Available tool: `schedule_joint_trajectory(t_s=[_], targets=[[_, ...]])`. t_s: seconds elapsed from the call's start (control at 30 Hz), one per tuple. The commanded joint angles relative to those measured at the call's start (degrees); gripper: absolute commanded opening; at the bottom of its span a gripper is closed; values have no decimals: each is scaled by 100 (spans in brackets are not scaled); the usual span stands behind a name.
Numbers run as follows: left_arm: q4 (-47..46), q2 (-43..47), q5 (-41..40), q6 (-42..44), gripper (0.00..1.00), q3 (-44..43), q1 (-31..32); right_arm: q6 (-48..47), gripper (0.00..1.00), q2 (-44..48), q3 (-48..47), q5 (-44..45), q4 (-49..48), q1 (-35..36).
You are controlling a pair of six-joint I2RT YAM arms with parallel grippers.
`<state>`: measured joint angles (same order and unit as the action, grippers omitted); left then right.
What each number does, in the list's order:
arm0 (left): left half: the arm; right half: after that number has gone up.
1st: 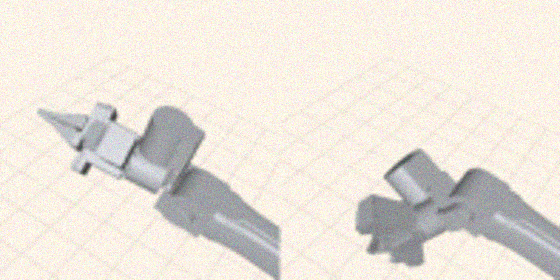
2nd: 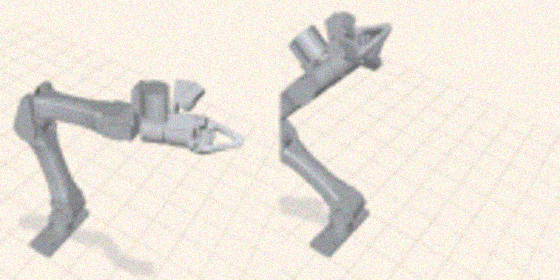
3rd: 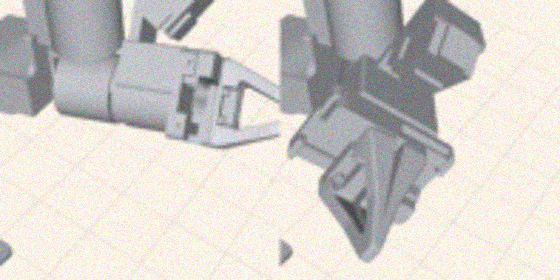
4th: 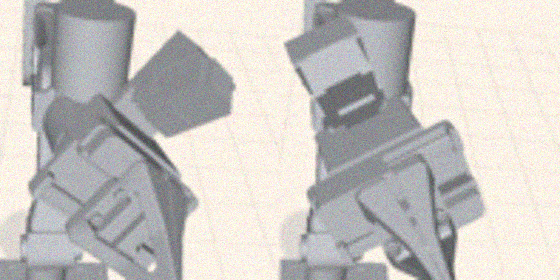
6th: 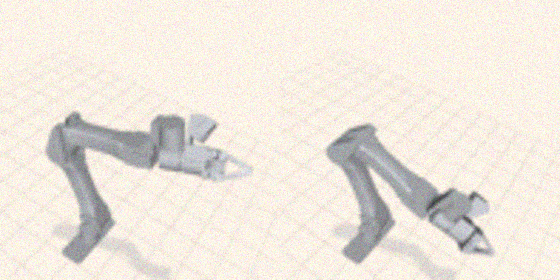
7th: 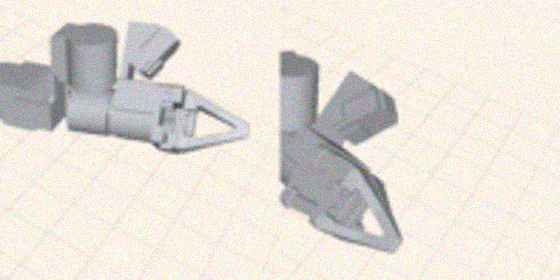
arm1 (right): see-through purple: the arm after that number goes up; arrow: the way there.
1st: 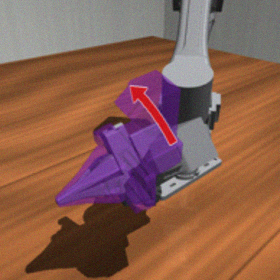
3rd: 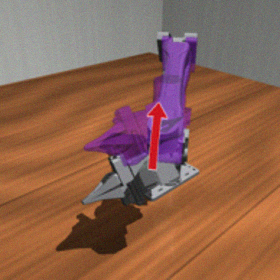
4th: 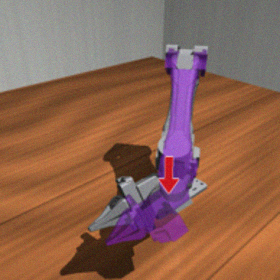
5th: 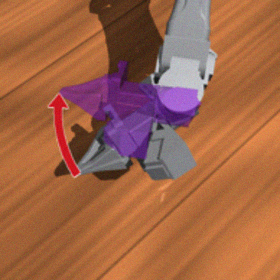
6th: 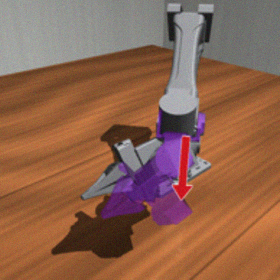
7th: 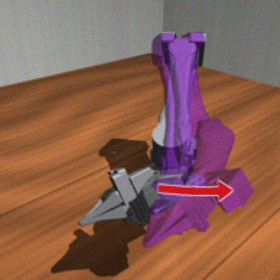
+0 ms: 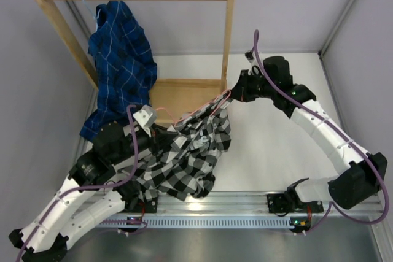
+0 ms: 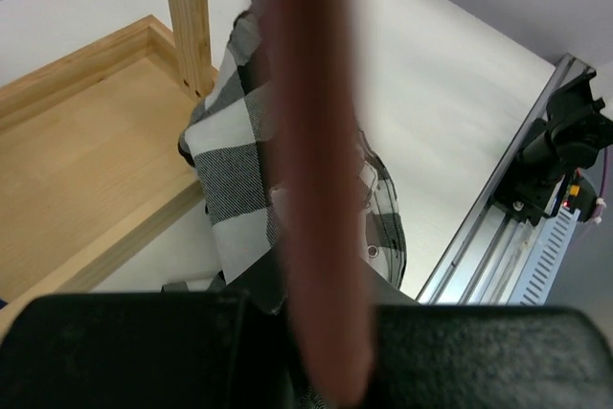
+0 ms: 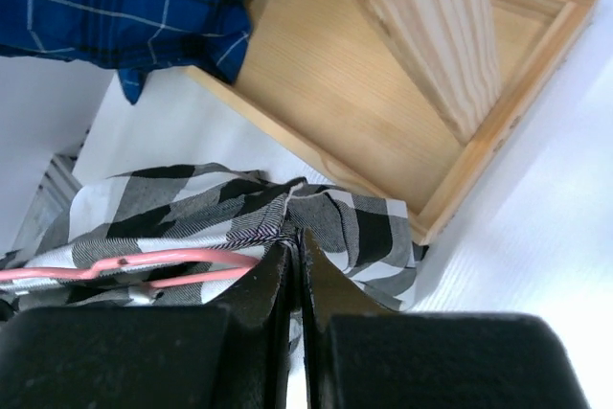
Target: Place the shirt on the hanger
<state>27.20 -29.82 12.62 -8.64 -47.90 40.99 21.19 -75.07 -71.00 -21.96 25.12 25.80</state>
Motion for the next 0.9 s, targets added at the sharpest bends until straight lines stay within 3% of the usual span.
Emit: schedule_joint_trajectory(t_s=[0.0, 0.47, 0.67, 0.8, 0.87], targets=[[488, -171, 566, 170, 0, -140, 14, -720, 0, -192, -772, 1772, 343, -199], [549, -1595, 759, 460, 0, -756, 286, -1591, 0, -895, -2206, 3338, 1284, 425], [857, -2036, -22, 416, 0, -589, 1349, -1916, 0, -1089, -2515, 3567, 1311, 513], [857, -2141, -224, 293, 0, -650, 1429, -2005, 0, -897, -2340, 3470, 1092, 750], [848, -2212, -891, 83, 0, -842, 1420, -1813, 0, -738, -2069, 2936, 951, 768]])
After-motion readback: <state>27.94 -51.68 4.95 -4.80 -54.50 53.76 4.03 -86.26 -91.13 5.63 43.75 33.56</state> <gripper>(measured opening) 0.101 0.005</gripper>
